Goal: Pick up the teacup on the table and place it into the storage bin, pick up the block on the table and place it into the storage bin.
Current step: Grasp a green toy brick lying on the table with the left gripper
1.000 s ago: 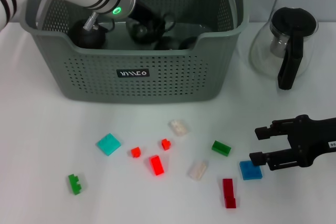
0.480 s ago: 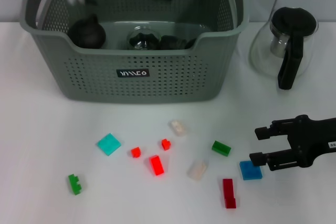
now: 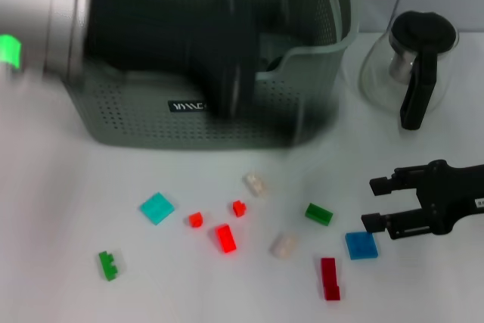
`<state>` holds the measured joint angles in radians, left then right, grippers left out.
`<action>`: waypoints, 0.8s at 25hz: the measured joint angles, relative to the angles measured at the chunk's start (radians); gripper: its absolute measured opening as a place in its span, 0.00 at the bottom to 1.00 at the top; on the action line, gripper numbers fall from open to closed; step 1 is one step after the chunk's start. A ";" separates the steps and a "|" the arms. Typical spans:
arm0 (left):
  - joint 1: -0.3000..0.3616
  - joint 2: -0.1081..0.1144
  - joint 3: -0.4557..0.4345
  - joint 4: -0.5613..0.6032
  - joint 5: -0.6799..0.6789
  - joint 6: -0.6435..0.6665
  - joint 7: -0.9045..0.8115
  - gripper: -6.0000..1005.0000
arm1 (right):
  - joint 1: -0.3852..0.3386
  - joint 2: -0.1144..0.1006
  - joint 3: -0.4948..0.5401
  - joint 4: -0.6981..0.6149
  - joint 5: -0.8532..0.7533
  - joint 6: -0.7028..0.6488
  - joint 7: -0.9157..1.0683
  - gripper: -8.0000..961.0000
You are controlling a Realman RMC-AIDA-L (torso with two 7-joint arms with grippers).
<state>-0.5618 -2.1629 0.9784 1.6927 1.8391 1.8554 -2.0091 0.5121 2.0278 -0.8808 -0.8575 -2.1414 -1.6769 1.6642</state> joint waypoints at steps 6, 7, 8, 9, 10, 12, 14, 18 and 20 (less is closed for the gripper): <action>0.178 -0.008 0.239 0.154 0.282 0.047 -0.008 0.83 | 0.000 0.001 0.000 0.000 0.000 0.002 0.007 0.83; 0.191 -0.009 0.258 0.162 0.336 0.040 -0.024 0.83 | 0.000 0.002 0.000 0.003 0.000 0.002 0.006 0.83; 0.199 -0.008 0.282 0.167 0.409 0.034 -0.052 0.83 | 0.000 0.003 -0.001 0.007 0.000 0.002 0.004 0.83; 0.201 -0.008 0.299 0.166 0.461 0.032 -0.076 0.83 | 0.001 0.003 -0.001 0.011 0.000 0.002 0.003 0.83; 0.199 -0.007 0.344 0.151 0.587 0.030 -0.138 0.83 | 0.003 0.003 0.000 0.017 0.000 0.003 0.001 0.83; 0.197 -0.007 0.366 0.141 0.638 0.028 -0.163 0.82 | 0.009 0.002 0.001 0.029 0.000 0.007 0.000 0.83; 0.193 -0.008 0.422 0.114 0.756 0.010 -0.225 0.82 | 0.014 0.000 0.001 0.040 0.000 0.013 0.000 0.83; 0.193 -0.009 0.536 0.059 0.913 -0.014 -0.287 0.82 | 0.019 -0.002 -0.004 0.052 0.000 0.026 -0.002 0.83; 0.197 -0.011 0.579 0.027 0.955 -0.037 -0.296 0.82 | 0.022 -0.001 -0.006 0.053 0.000 0.027 -0.002 0.83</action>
<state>-0.3645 -2.1737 1.5574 1.7196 2.7945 1.8185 -2.3046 0.5339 2.0266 -0.8867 -0.8043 -2.1414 -1.6497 1.6623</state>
